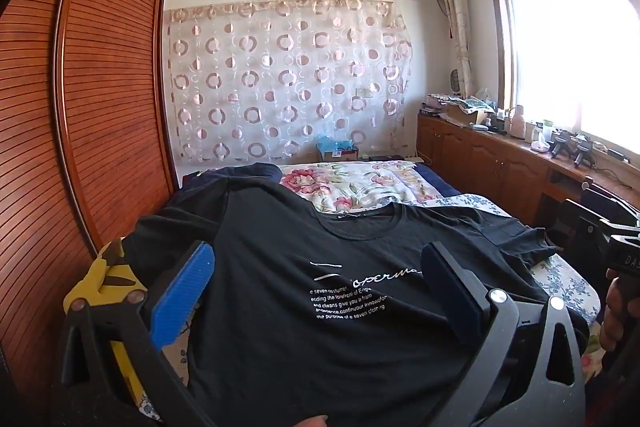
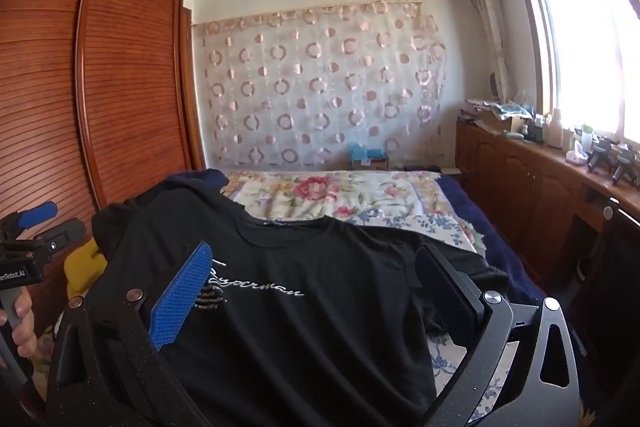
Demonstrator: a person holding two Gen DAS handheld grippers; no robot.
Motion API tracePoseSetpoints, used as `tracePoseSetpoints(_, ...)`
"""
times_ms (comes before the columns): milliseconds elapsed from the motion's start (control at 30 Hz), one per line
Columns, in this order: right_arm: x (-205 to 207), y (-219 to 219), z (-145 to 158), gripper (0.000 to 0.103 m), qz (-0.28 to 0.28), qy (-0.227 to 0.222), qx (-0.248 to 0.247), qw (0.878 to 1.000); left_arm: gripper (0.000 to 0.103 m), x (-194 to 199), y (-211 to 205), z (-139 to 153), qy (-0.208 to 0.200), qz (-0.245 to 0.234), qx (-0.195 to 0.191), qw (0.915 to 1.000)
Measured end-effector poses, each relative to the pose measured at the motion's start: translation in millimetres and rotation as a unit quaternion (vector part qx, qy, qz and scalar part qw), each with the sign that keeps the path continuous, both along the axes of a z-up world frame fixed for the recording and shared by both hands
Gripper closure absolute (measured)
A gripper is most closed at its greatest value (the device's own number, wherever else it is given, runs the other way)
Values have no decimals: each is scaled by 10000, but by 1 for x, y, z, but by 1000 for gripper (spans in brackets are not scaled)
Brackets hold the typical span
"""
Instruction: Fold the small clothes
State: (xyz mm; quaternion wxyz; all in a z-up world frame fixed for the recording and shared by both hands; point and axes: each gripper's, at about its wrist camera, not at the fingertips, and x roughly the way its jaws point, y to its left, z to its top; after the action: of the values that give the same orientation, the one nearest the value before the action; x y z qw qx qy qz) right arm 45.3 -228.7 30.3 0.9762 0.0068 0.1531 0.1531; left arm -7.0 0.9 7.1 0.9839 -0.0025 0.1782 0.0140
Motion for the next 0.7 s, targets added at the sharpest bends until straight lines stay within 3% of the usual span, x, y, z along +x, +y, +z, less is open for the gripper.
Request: tracePoseSetpoints(700,-1,3,2,0,9,-38,-1,10000,0,-7,-4,7,-89,-23,114,9999)
